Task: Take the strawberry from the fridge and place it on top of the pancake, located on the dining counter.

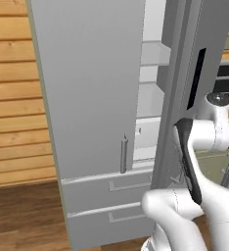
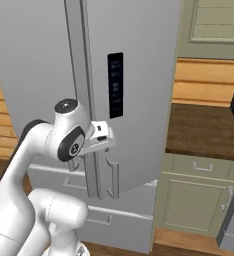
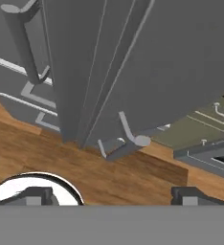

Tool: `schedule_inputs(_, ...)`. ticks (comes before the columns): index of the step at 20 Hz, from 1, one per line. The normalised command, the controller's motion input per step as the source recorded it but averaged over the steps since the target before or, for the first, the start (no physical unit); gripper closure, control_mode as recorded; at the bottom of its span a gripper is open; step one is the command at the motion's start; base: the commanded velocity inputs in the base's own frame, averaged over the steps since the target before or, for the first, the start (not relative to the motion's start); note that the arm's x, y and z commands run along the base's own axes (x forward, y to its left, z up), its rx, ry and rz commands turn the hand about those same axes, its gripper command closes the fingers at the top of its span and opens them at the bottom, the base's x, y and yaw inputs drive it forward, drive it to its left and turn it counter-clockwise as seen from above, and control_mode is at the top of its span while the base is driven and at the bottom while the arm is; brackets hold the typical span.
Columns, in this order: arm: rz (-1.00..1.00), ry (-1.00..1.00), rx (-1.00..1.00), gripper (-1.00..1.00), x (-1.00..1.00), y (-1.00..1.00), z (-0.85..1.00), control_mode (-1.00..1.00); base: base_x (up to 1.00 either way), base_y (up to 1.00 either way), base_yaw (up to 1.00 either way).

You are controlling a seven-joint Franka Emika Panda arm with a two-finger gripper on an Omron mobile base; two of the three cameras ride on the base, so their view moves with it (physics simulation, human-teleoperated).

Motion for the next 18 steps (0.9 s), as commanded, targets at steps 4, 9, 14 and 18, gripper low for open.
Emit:
schedule_inputs(4,0.00,-0.01,-0.23,-1.00,-0.45,0.60,0.00,-1.00,0.00,0.00,0.00)
schedule_inputs(9,-0.03,0.01,-0.26,-1.00,0.08,0.77,0.00,-1.00,0.00,0.00,0.00)
schedule_inputs(14,-0.02,0.06,-0.23,-1.00,0.50,0.83,0.01,-1.00,0.00,0.00,0.00)
schedule_inputs(18,-0.02,0.06,-0.16,-1.00,0.64,0.71,0.00,-1.00,0.00,0.00,0.00)
